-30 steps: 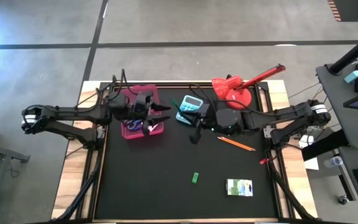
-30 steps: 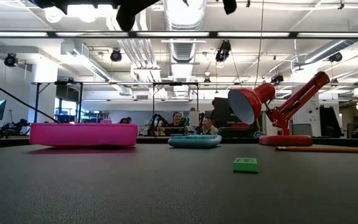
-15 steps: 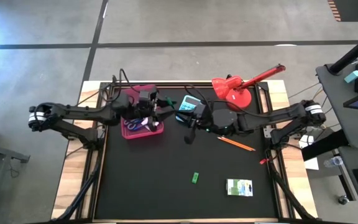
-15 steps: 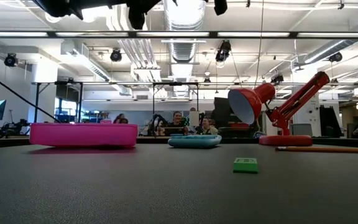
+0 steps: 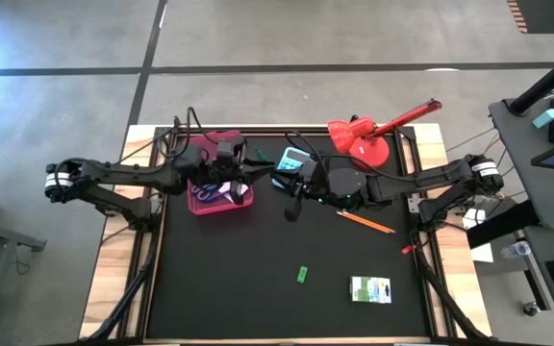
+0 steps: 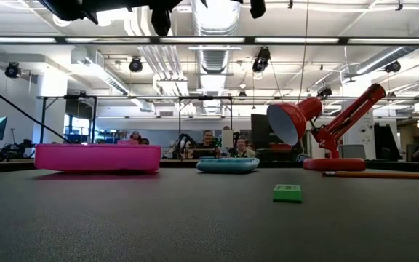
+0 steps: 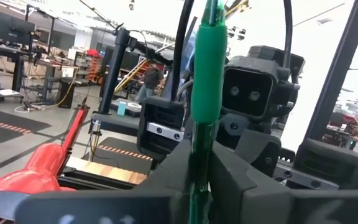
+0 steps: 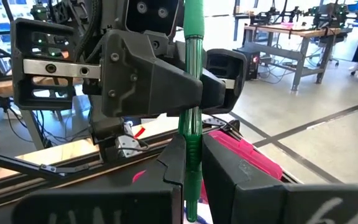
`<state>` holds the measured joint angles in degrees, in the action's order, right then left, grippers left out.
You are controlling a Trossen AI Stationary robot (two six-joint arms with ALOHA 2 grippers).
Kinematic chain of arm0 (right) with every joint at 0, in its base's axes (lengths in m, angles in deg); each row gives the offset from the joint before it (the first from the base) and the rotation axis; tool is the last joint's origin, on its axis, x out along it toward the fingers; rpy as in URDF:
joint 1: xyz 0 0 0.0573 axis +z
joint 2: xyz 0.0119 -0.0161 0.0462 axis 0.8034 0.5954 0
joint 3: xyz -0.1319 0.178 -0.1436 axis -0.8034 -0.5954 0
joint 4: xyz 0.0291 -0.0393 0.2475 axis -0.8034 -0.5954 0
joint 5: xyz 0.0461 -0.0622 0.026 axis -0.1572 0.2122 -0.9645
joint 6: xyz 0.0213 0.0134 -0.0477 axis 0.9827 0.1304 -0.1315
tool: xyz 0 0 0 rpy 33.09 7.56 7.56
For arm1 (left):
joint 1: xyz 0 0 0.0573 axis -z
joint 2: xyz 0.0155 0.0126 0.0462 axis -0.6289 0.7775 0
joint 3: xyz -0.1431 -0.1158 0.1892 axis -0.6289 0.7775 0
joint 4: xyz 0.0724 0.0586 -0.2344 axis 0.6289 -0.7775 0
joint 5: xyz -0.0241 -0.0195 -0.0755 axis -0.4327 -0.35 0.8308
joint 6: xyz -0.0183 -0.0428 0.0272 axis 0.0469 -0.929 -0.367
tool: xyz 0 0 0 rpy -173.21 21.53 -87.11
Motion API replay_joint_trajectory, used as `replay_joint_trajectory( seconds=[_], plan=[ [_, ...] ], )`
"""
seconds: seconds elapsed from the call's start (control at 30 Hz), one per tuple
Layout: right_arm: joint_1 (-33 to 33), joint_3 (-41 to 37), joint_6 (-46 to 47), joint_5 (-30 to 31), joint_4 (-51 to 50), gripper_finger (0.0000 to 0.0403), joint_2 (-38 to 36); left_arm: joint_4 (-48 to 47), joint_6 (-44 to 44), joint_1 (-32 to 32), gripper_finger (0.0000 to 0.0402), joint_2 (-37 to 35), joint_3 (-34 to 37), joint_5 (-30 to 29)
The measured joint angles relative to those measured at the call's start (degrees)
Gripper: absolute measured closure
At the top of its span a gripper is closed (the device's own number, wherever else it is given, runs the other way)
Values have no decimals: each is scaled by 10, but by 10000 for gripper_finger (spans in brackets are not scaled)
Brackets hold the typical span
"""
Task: Pack school essentials
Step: Put the green pen into the pink supply box
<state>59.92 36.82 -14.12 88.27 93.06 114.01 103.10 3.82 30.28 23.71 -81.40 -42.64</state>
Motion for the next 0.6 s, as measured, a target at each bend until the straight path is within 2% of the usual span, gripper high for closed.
replay_joint_trajectory(
  seconds=[0.1, 0.4, 0.5, 0.6],
  plan=[
    [0, 0, 4, 0, 0, 378, 0, -1, 0, 0, 390, -1, 0, 0],
    [0, 0, 18, -10, -2, 376, 0, 0, -1, 1, 382, -2, 0, 11],
    [-1, 0, 39, -12, -6, 358, 0, -2, -1, 1, 384, -2, 0, 12],
    [-1, 0, 46, -13, -12, 321, 0, 1, -2, 1, 384, -2, 0, 12]
  ],
)
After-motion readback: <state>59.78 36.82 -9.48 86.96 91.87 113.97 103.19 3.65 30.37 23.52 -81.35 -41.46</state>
